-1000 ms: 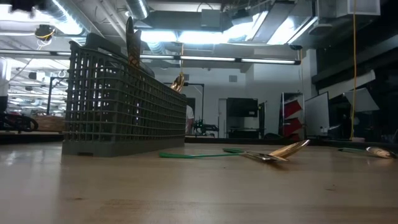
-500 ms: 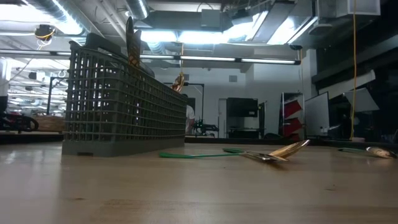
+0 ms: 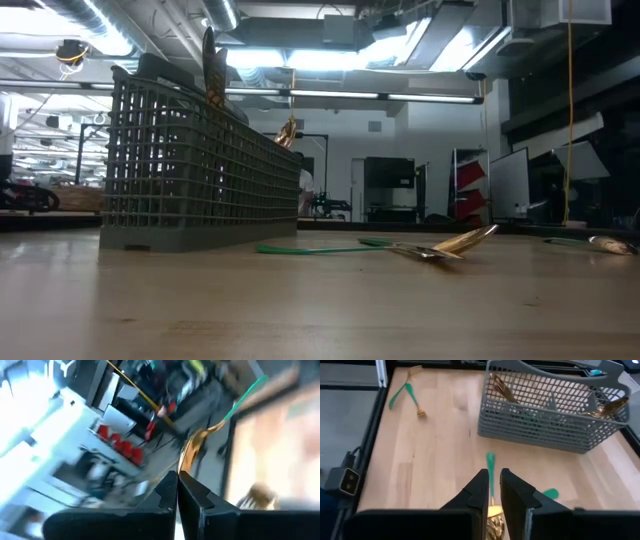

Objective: Sort silverware
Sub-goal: Put the green spoon into the gray silverware rack

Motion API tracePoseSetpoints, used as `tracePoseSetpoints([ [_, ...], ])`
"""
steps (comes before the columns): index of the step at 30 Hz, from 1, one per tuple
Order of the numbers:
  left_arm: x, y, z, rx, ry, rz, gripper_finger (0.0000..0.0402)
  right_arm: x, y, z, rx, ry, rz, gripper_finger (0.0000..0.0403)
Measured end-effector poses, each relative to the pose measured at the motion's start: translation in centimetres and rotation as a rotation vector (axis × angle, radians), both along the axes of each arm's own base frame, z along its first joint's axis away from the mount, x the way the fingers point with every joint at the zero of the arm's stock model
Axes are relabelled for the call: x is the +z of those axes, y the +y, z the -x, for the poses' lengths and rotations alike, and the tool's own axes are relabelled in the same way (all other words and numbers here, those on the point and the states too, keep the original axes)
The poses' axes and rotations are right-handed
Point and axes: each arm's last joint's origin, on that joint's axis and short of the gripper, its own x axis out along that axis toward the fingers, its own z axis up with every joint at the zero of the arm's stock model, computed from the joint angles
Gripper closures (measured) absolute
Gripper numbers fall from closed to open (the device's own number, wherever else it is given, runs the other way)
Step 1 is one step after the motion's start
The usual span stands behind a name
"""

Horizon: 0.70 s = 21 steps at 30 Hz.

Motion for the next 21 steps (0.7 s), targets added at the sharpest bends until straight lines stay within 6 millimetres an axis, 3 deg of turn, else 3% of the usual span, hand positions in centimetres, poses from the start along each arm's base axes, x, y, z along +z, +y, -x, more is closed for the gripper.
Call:
tracePoseSetpoints([
  [10, -3.9, 1.6, -3.0, 0.071, 0.553, -0.270, 0.0401, 0.0, -0.5, -0.3, -0.038, -0.011, 0.017, 0.0354],
  [21, -7.8, 2.6, -8.0, 0.035, 0.940, -0.422, 0.0401, 0.0, -3.2, -1.9, -0.121, 0.004, -0.005, 0.0354],
])
